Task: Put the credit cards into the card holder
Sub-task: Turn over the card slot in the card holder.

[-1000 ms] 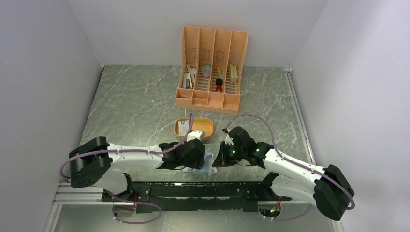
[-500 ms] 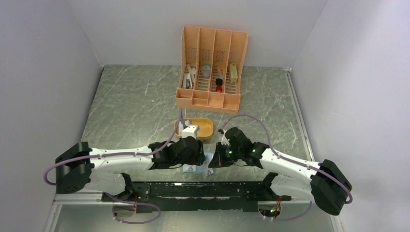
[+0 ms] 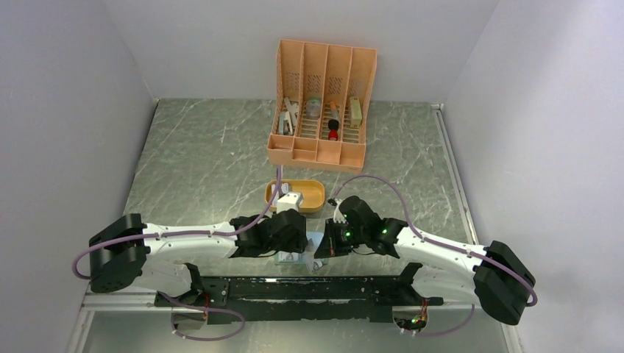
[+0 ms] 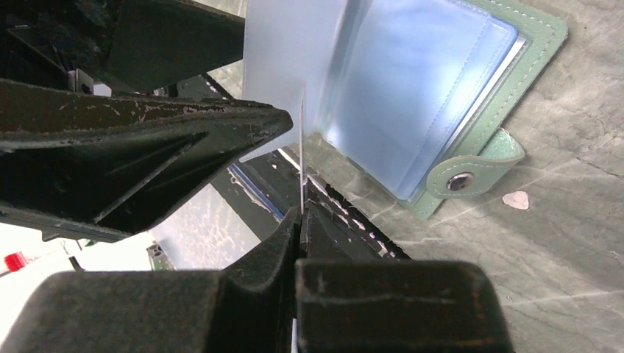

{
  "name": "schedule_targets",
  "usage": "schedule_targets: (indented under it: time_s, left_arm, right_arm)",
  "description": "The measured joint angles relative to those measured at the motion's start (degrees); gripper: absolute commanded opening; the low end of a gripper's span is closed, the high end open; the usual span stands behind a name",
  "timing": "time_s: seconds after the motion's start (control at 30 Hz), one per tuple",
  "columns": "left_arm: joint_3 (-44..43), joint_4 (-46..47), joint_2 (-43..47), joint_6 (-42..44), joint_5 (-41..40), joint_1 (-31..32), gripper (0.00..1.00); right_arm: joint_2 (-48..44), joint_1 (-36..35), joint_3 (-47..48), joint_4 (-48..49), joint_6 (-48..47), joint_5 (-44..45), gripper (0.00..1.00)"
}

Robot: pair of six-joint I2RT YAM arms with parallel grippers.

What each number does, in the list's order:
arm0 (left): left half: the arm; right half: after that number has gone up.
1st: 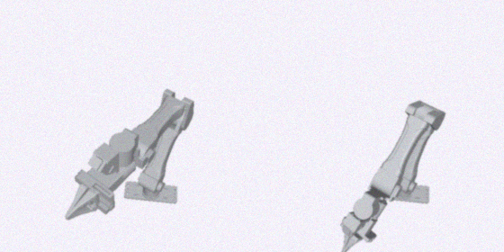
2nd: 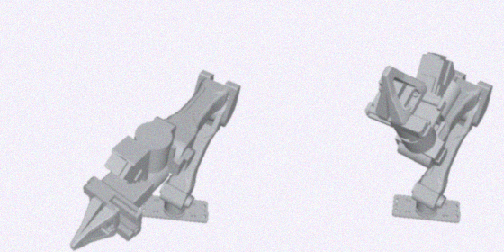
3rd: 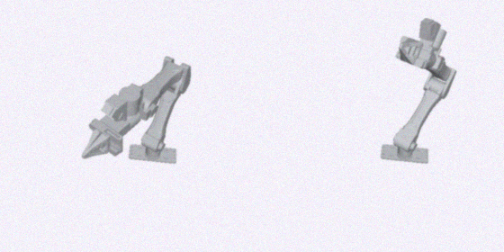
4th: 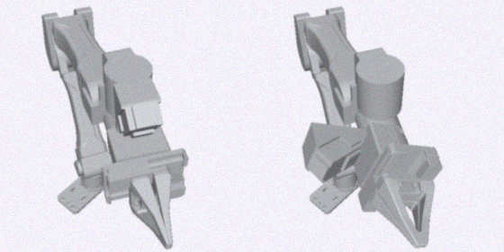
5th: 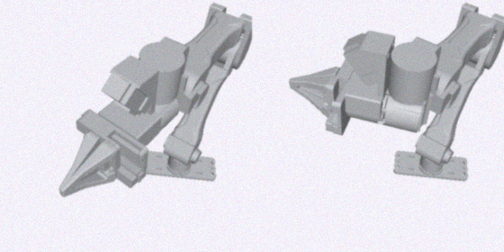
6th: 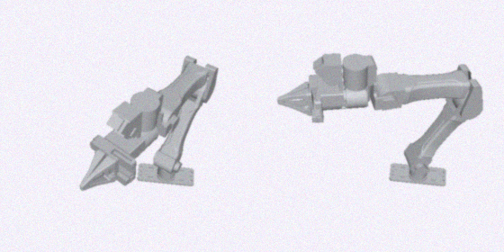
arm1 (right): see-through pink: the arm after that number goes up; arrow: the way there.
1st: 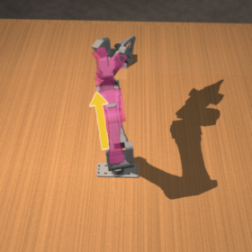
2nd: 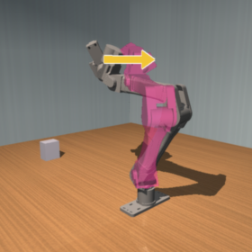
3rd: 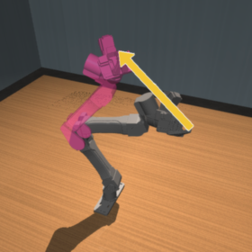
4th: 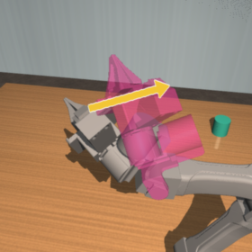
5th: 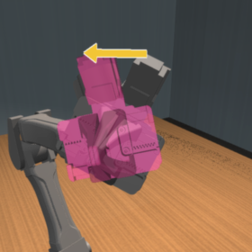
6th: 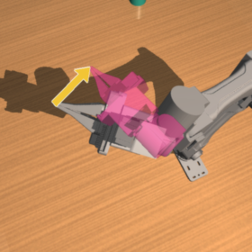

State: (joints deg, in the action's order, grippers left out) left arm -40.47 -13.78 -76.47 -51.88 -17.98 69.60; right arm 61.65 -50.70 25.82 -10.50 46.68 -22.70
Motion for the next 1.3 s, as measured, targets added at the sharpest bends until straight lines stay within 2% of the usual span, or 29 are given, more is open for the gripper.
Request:
schedule_targets:
  time_s: [0.3, 0.37, 0.9, 1.13, 1.3]
  left_arm:
    - [0.0, -1.3, 0.0, -0.3, -1.0, 0.0, 0.11]
    - [0.0, -1.6, 0.0, -0.5, -1.4, 0.0, 0.05]
    - [-0.2, -3.2, -0.1, -0.4, -2.2, 0.0, 0.05]
    - [-2.2, -2.3, -2.9, 0.1, -0.4, 0.0, 0.05]
    - [-2.3, -1.3, -4.9, 1.0, 1.3, 0.0, 0.18]
  right_arm:
    - [0.0, 0.0, 0.0, -0.2, 0.0, 1.1, 0.0]
    - [-0.1, 0.0, 0.0, -0.5, 0.0, 1.6, 0.0]
    - [-0.7, 0.0, 0.0, -2.7, 0.0, 4.1, 0.0]
    - [-0.3, -0.1, 0.0, -2.6, 0.0, 4.1, 0.0]
    - [-0.3, -0.1, 0.0, -2.7, 0.0, 4.2, 0.0]
